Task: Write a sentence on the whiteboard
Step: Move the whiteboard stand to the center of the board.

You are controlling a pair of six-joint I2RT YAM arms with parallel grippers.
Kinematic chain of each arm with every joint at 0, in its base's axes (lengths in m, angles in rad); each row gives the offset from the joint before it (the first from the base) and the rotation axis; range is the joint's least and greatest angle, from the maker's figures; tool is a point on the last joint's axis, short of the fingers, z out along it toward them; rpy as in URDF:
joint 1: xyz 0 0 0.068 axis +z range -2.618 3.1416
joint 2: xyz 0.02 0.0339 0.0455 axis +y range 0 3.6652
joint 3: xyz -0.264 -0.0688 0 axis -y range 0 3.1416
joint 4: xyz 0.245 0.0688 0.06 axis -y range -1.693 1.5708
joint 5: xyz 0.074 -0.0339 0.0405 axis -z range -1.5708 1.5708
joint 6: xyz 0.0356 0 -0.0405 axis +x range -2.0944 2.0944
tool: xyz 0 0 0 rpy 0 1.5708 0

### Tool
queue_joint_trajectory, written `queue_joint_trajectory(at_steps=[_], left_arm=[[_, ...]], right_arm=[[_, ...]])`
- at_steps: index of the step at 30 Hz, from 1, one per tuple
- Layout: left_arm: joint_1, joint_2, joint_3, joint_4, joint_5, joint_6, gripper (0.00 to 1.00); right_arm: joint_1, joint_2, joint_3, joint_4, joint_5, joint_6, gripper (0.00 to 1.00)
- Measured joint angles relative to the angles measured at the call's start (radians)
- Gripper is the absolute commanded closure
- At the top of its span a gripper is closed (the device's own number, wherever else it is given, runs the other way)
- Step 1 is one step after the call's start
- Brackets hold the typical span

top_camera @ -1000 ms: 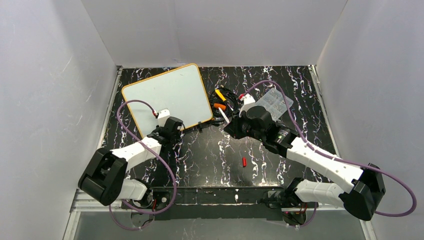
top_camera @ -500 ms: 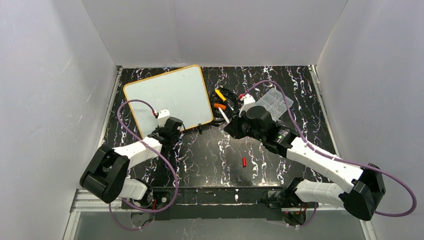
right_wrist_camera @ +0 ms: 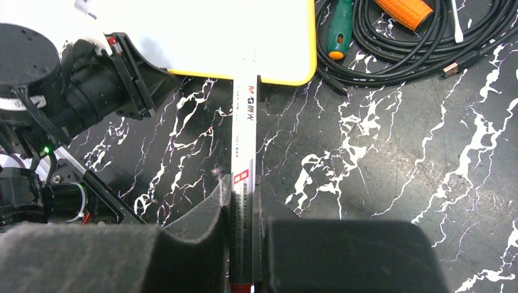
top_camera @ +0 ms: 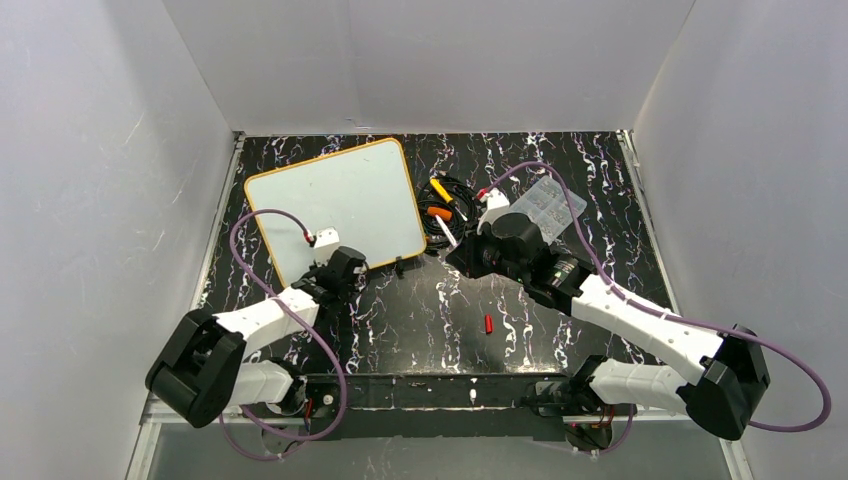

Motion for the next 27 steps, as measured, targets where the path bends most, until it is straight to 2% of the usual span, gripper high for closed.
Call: queue_joint_trajectory(at_steps=[11,27], left_arm=[[-0.154,-0.059,-0.009,-0.133,-0.071,-0.088,1.0],[-0.294,-0.006,0.061,-0.224,-0.097,-0.175,1.0]], right_arm=[[0.0,-0.032,-0.033,0.015,0.0,0.015,0.99],[0.0,-0.038,-0.039,0.018,0.001,0.018,0.99]])
